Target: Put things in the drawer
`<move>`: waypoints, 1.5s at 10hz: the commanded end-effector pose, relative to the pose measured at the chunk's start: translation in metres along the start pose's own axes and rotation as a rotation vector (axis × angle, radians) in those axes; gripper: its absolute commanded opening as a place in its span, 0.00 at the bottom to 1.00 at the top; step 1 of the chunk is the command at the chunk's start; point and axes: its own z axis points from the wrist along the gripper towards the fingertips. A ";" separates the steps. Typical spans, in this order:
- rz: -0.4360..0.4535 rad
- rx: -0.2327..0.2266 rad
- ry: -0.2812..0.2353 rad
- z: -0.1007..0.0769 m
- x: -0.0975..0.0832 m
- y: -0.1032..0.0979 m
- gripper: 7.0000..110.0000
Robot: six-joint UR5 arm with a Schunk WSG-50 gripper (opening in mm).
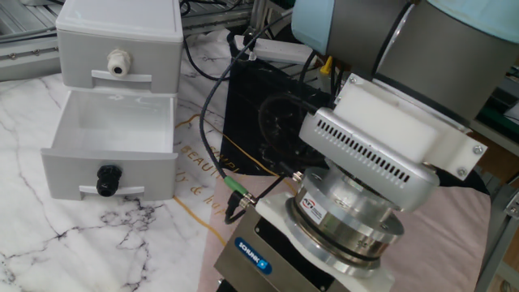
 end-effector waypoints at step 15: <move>-0.072 -0.100 0.015 -0.003 0.004 0.024 0.79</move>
